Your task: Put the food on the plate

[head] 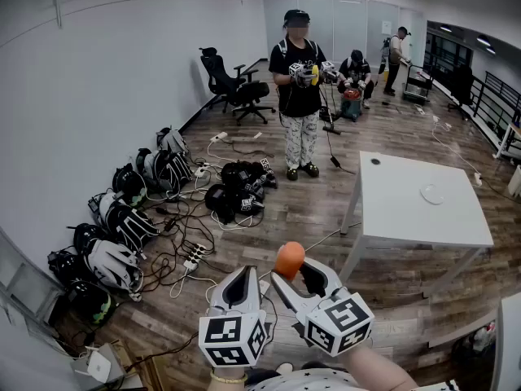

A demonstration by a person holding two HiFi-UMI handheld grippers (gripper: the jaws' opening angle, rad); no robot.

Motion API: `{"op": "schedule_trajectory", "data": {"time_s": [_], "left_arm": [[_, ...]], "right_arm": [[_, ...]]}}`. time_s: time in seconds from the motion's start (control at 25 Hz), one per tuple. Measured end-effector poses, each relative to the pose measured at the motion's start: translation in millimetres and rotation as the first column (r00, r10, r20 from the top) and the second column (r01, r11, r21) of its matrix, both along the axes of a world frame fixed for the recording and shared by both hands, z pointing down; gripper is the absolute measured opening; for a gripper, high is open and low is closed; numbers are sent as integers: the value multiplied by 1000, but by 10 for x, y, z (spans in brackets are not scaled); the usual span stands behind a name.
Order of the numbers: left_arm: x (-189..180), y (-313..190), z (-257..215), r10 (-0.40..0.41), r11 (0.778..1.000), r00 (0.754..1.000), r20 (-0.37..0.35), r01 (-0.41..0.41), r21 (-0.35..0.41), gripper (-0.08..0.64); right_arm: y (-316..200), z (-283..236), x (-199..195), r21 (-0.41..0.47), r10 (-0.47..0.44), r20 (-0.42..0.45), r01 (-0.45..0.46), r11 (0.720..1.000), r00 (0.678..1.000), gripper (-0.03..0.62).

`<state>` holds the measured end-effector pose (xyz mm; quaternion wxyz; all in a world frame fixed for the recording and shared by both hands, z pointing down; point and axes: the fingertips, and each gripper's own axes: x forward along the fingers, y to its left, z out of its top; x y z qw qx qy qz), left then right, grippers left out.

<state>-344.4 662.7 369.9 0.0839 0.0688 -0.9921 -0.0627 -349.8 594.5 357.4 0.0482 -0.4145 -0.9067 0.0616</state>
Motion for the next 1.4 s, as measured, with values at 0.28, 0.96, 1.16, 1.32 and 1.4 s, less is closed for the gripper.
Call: {"op": "schedule_trajectory", "data": {"time_s": [0.28, 0.96, 1.16, 1.32, 1.4], "left_arm": [[-186, -66, 19, 83, 997, 997, -3, -83, -9, 8], [-575, -1647, 153, 550, 835, 835, -12, -550, -4, 8], [-411, -2291, 7, 684, 730, 730, -1, -684, 2, 8], [-200, -2740, -27, 755, 656, 656, 1, -755, 9, 8], [-89, -2965, -33, 783, 622, 622, 0, -783, 10, 8]], "right_arm": [[0, -8, -120, -6, 63, 20, -63, 998, 998, 210], [-1538, 159, -232, -14, 548, 7, -548, 837, 837, 210], [-2125, 28, 49, -15, 686, 10, -686, 728, 727, 210], [-2541, -19, 324, -23, 760, 5, -760, 650, 650, 210], [-2747, -25, 459, -20, 790, 6, -789, 614, 614, 210]]}}
